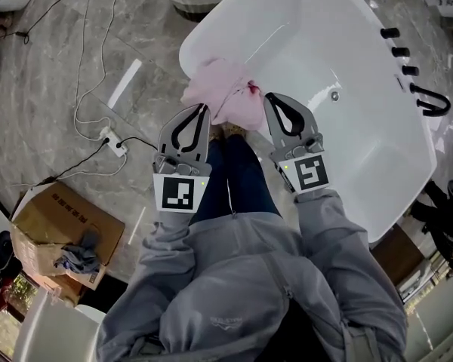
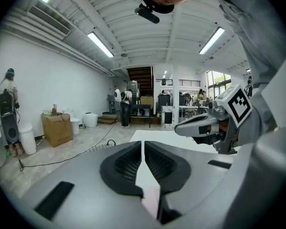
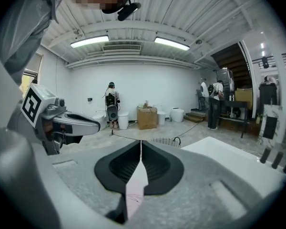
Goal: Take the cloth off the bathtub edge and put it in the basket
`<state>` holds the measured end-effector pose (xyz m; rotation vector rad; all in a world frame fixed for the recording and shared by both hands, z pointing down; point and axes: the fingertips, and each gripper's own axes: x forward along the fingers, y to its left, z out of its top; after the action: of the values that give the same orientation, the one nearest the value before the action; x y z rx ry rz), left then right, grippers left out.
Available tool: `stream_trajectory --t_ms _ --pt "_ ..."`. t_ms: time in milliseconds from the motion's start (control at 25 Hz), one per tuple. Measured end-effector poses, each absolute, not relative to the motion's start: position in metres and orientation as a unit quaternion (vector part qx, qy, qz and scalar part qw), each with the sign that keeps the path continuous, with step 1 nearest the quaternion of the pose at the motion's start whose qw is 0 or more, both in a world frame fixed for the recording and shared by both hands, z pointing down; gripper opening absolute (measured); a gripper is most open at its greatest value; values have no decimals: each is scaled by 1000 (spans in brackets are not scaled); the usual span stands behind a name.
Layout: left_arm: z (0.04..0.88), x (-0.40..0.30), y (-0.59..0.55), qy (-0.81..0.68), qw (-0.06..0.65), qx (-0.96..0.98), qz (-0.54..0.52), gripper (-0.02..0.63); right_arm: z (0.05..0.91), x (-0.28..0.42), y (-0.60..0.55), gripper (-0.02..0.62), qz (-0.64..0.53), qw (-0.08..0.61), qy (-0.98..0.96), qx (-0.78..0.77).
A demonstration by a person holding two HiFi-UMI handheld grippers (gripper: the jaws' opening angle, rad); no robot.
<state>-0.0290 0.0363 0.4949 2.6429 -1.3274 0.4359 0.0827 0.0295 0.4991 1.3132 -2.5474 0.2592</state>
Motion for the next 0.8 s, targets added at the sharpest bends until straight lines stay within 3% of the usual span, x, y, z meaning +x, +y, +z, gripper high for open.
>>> stream_trajectory --t_ms 280,320,360,440,520,800 --pt "553 -23 38 -416 112 885 174 16 554 87 28 23 125 156 -873 445" --pt "561 -21 39 -412 123 885 179 68 563 88 30 33 135 163 -872 441" --pt "570 -20 40 -406 131 885 184 182 573 88 31 51 148 169 -871 437" --pt "586 -18 39 -392 137 887 200 222 592 87 35 123 176 180 -871 422" --pt "601 -17 40 -380 139 888 216 250 610 85 40 235 198 194 -874 400" --pt "645 -21 53 -350 166 886 256 328 667 78 66 413 223 280 -881 310"
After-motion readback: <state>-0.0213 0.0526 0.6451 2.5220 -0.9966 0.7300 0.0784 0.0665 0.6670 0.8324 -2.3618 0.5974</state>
